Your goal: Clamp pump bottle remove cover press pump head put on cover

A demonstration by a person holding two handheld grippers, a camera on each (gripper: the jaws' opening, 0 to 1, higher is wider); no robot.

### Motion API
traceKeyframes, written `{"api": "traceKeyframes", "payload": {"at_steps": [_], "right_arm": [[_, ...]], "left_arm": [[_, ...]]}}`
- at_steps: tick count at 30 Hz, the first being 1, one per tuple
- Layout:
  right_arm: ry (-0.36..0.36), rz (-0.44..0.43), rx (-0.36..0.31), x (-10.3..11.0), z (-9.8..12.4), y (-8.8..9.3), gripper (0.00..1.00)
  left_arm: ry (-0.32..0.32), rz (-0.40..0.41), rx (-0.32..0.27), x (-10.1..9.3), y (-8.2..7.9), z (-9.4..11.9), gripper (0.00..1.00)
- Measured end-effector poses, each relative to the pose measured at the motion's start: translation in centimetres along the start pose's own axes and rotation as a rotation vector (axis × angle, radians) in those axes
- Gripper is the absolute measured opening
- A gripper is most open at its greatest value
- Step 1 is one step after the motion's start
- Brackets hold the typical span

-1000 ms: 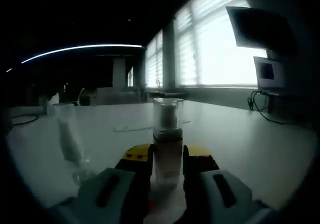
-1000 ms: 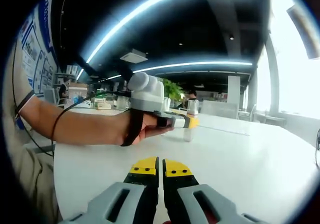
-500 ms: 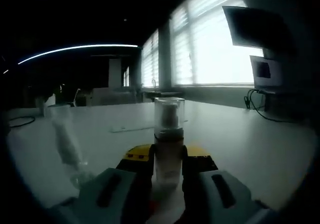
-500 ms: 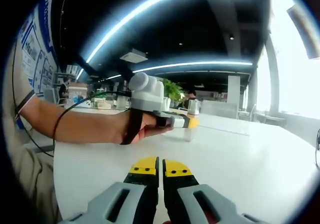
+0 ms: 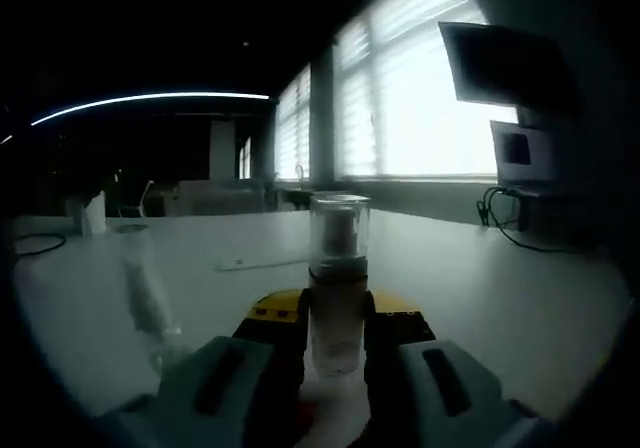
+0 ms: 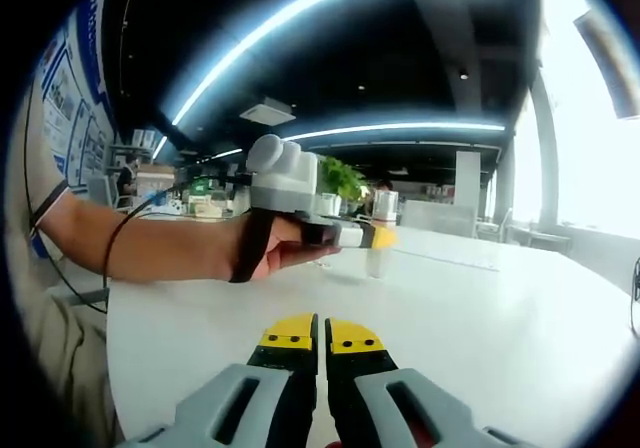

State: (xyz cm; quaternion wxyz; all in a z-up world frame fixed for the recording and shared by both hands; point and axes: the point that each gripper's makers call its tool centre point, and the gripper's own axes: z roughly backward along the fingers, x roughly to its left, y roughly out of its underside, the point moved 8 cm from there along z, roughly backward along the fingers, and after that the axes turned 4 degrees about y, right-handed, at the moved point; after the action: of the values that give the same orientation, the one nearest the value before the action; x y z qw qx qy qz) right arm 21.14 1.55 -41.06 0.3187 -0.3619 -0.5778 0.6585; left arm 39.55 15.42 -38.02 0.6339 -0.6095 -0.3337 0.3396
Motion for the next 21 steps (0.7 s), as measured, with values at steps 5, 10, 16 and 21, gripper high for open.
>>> {"api": "traceKeyframes", "payload": {"at_steps": [5, 10, 16, 21], "right_arm": [[0.001, 0.001, 0.001, 0.0, 0.0, 0.0, 0.00], [0.001, 0.000, 0.003, -0.1, 0.0, 0.0, 0.00], [0.001, 0.003, 0.005, -0.1, -0.1, 0.1, 0.00], [0.002, 0.001, 0.006, -0.1, -0.1, 0.1, 0.00]], "left_arm": [[0.015, 0.014, -0.004, 0.2, -0.4, 0.4, 0.13], [0.019, 0.011, -0.011, 0.4, -0.6, 0.9, 0.13], [0.024, 0.011, -0.014, 0.6, -0.8, 1.5, 0.13], [0.039, 0.005, -0.021, 0.5, -1.1, 2.2, 0.13]]}}
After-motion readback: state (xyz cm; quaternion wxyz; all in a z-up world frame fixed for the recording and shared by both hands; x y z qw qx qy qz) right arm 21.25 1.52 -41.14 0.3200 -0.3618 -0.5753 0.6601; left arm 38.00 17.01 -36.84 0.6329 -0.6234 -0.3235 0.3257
